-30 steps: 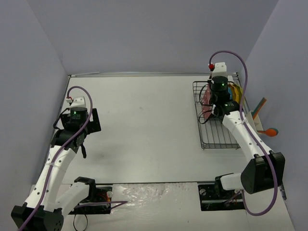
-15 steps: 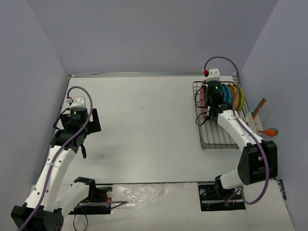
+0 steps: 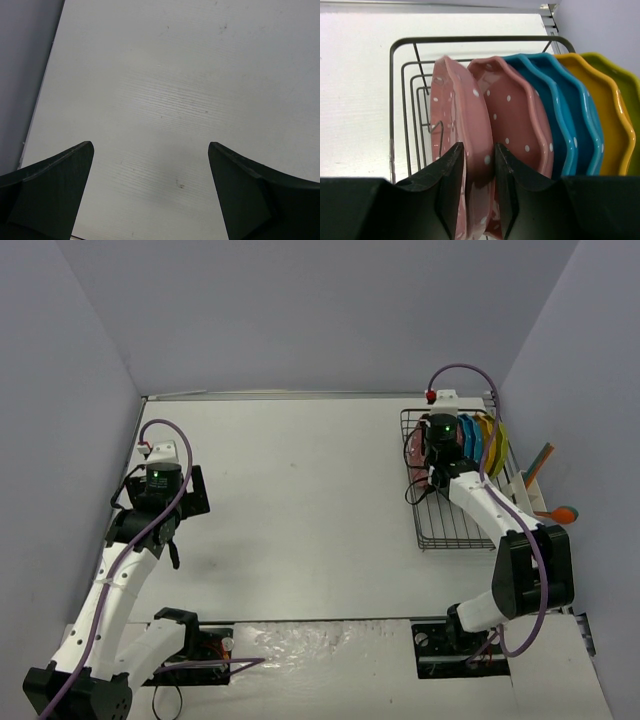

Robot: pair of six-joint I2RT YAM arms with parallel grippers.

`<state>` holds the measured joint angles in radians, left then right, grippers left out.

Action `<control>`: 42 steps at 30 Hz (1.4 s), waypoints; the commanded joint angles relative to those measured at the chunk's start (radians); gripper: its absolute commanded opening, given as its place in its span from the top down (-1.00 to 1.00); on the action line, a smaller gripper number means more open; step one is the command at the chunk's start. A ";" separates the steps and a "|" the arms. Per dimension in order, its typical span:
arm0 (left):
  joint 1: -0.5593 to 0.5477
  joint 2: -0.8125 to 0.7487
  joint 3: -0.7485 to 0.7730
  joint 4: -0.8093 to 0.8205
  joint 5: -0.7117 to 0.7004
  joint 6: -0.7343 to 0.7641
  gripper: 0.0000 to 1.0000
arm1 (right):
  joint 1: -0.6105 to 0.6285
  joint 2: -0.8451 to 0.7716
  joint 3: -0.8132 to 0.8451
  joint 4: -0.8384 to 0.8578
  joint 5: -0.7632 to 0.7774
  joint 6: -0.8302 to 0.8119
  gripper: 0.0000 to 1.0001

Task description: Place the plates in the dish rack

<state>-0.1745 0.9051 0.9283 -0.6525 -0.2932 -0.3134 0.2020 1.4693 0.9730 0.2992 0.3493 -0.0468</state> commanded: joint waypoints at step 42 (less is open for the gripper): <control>0.006 -0.357 0.105 -0.109 0.052 0.046 -0.94 | 0.036 -1.210 -0.140 -0.423 -0.042 0.132 -1.00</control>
<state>-0.1745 0.5418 1.0600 -0.7788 -0.2607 -0.2771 0.2309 0.3116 0.8849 -0.1556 0.3215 0.1001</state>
